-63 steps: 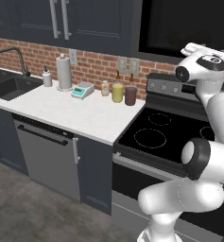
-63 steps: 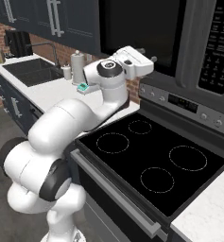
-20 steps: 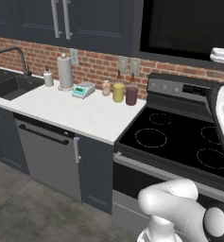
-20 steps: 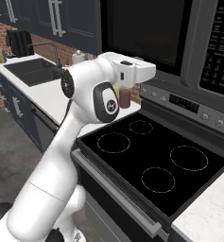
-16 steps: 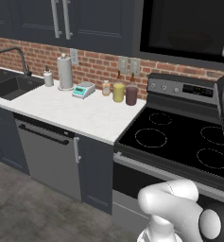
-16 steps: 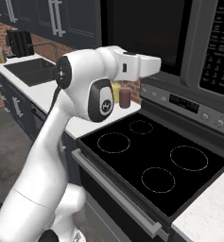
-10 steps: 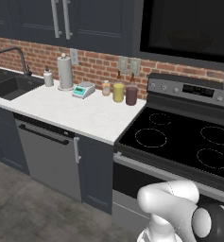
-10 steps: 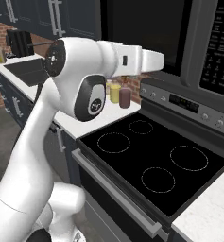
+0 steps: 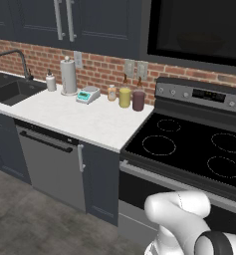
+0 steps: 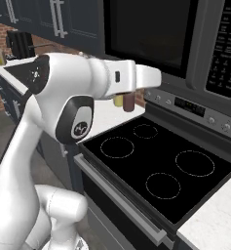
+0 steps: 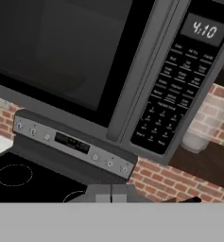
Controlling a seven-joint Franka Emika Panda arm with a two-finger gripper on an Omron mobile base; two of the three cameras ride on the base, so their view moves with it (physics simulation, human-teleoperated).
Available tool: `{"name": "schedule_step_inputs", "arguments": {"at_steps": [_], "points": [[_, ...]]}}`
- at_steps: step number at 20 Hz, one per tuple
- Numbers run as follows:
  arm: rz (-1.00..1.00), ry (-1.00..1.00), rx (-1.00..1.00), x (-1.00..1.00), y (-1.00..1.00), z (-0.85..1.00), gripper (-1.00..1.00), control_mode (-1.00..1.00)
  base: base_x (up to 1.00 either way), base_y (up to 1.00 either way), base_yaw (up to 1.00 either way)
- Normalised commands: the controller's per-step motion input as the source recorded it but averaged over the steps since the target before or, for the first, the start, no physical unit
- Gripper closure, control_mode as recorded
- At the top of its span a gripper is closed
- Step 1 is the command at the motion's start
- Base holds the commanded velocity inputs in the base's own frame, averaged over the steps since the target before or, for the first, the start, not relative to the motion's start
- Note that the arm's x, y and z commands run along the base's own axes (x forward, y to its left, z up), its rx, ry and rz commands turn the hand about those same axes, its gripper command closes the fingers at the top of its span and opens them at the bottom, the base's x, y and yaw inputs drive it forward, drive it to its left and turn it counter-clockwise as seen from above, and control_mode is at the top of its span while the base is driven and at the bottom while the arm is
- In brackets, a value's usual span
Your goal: Pick the sweet potato from the sink and place it in the bowl. Then pick the bowl and place it in the microwave. Then close the microwave door and press the start button.
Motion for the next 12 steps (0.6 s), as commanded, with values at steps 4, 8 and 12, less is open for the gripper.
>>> {"name": "schedule_step_inputs", "arguments": {"at_steps": [4,8,12], "points": [[0.00,0.00,0.00,0.00,0.00,-0.01,1.00,-1.00,0.00,0.00,0.00],[0.00,0.00,0.04,0.03,-0.02,0.17,1.00,-1.00,0.00,0.00,0.00],[0.00,-0.02,0.12,0.00,-0.07,0.23,1.00,-1.00,0.00,0.00,0.00]]}}
